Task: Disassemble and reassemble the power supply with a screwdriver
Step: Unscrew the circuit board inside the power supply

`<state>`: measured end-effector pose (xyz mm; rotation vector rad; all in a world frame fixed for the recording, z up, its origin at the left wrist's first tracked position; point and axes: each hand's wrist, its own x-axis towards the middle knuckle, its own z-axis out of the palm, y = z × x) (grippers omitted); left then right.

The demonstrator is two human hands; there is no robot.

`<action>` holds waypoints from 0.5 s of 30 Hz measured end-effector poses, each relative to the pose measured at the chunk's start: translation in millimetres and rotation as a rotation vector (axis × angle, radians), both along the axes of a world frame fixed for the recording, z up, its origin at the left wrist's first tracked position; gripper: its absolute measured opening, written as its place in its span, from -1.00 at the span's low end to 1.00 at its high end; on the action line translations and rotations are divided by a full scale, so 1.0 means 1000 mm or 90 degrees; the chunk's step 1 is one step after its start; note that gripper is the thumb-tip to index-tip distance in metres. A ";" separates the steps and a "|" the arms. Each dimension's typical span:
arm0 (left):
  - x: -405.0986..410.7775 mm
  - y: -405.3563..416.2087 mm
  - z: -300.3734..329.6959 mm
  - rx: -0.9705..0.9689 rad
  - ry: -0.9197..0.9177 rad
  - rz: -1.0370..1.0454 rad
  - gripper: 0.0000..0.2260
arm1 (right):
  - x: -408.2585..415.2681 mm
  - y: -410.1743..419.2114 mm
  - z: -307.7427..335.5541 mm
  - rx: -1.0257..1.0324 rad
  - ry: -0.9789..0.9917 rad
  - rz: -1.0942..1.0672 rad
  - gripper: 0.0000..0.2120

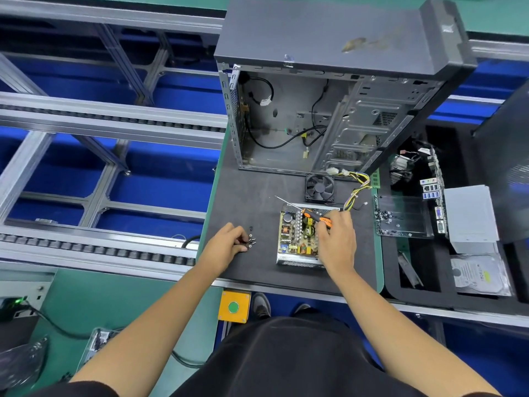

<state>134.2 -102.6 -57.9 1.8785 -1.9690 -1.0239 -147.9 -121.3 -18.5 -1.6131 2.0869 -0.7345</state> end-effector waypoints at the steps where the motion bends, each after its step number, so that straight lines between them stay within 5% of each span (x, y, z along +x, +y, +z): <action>1: 0.000 0.001 0.000 -0.007 -0.004 0.001 -0.85 | 0.000 0.000 0.000 0.000 0.001 0.001 -0.90; 9: -0.006 0.007 -0.002 -0.058 -0.041 0.001 -0.91 | 0.001 0.002 0.001 -0.011 -0.006 -0.001 -0.83; 15: -0.008 0.005 0.002 -0.072 0.142 0.167 -0.87 | 0.003 0.004 0.005 -0.083 -0.032 0.002 -0.81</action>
